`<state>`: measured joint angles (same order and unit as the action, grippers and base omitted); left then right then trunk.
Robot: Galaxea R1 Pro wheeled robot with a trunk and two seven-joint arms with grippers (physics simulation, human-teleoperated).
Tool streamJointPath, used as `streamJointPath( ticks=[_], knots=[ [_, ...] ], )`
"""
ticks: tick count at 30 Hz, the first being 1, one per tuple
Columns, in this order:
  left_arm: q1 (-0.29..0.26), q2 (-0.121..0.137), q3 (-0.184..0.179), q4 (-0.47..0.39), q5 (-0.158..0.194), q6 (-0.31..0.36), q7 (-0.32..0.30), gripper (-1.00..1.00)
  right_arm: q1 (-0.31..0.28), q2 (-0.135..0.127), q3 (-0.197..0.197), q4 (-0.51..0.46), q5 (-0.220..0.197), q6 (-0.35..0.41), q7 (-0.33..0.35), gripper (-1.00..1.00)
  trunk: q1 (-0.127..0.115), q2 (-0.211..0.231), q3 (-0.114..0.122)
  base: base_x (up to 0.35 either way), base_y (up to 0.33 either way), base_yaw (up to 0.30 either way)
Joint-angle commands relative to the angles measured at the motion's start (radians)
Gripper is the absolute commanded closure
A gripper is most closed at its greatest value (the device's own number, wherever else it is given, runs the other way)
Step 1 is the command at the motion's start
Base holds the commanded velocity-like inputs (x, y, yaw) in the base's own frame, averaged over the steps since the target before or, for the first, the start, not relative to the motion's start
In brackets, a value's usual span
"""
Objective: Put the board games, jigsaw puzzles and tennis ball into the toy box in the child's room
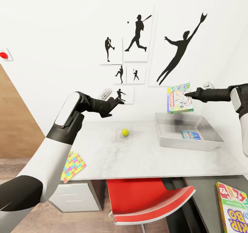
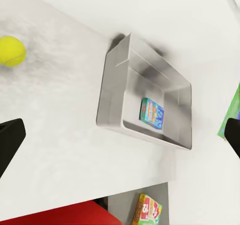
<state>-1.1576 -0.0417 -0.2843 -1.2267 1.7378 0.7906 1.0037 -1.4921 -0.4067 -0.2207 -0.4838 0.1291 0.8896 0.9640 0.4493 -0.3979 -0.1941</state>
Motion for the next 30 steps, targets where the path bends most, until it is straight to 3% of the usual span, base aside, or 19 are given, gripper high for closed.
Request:
streamJointPath(
  ticks=[1, 15, 30],
  knots=[
    [-0.003, 0.000, 0.001, -0.001, 0.009, 0.001, 0.011, -1.00, 0.001, 0.001, -0.008, 0.000, 0.009, 0.005, 0.008, 1.00, 0.001, -0.002, -0.002, 0.000, 0.000, 0.000],
    [-0.010, -0.011, 0.001, -0.009, 0.029, 0.002, 0.005, -1.00, 0.010, 0.002, -0.005, 0.003, 0.016, 0.001, 0.087, 1.00, 0.001, -0.002, -0.012, 0.000, 0.000, 0.000],
    [-0.012, -0.017, 0.001, -0.007, 0.036, 0.002, 0.007, -1.00, 0.012, -0.002, -0.002, 0.007, 0.020, 0.000, 0.107, 1.00, 0.001, -0.002, -0.035, 0.000, 0.000, 0.000]
  ],
)
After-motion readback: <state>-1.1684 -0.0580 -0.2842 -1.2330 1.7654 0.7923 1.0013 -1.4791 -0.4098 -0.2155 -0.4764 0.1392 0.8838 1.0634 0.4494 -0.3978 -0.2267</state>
